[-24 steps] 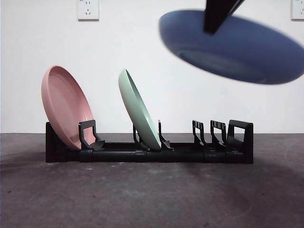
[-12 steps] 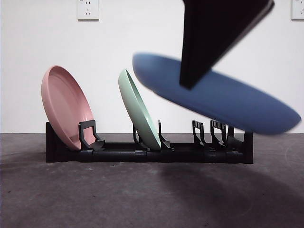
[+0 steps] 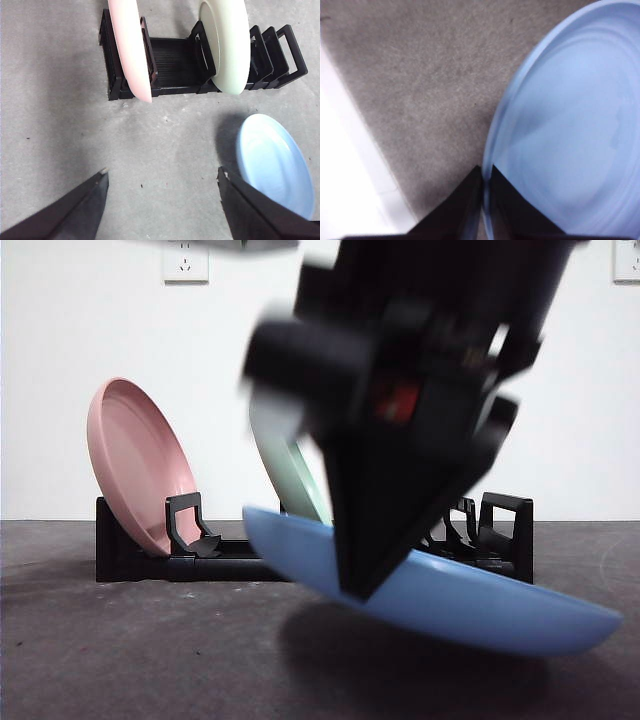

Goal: Place the plate

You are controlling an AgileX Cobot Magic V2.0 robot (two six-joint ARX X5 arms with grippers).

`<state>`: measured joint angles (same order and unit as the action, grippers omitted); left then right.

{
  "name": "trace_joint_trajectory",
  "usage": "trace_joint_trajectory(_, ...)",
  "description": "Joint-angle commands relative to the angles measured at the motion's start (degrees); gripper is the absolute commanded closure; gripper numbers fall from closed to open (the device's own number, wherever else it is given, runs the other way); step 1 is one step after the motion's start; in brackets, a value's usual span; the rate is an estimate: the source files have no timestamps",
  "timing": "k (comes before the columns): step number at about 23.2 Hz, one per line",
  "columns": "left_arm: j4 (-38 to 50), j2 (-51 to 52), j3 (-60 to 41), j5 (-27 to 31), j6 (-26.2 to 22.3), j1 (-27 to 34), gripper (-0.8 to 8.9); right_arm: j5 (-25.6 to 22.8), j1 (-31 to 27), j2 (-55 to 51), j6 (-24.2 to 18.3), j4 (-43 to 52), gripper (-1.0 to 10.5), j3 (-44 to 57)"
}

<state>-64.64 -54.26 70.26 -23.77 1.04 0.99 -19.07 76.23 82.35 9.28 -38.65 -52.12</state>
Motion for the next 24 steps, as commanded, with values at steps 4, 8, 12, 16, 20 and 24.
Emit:
trace_joint_trajectory(4,0.4,-0.3,1.5,0.2,-0.7,0.0,4.69,-0.5,0.9,4.9,-1.1,4.4,9.4,-0.4)
trace_joint_trajectory(8,0.4,-0.3,1.5,0.2,-0.7,0.0,4.69,-0.7,0.8,7.2,-2.7,8.1,9.4,-0.4)
trace_joint_trajectory(12,0.4,-0.3,1.5,0.2,-0.9,0.0,4.69,-1.1,0.5,8.4,-4.2,10.8,9.4,-0.4)
trace_joint_trajectory(16,0.4,-0.3,1.5,0.2,-1.0,0.0,4.69,-2.2,-0.2,8.8,-5.8,13.2,9.3,-0.4)
trace_joint_trajectory(20,0.4,-0.3,1.5,0.2,-1.1,0.0,4.69,-1.9,-1.5,9.0,-7.2,14.5,9.1,-0.4)
trace_joint_trajectory(24,0.4,-0.3,1.5,0.2,-1.1,0.0,4.69,-1.9,-2.6,9.0,-8.4,14.4,7.7,-0.4)
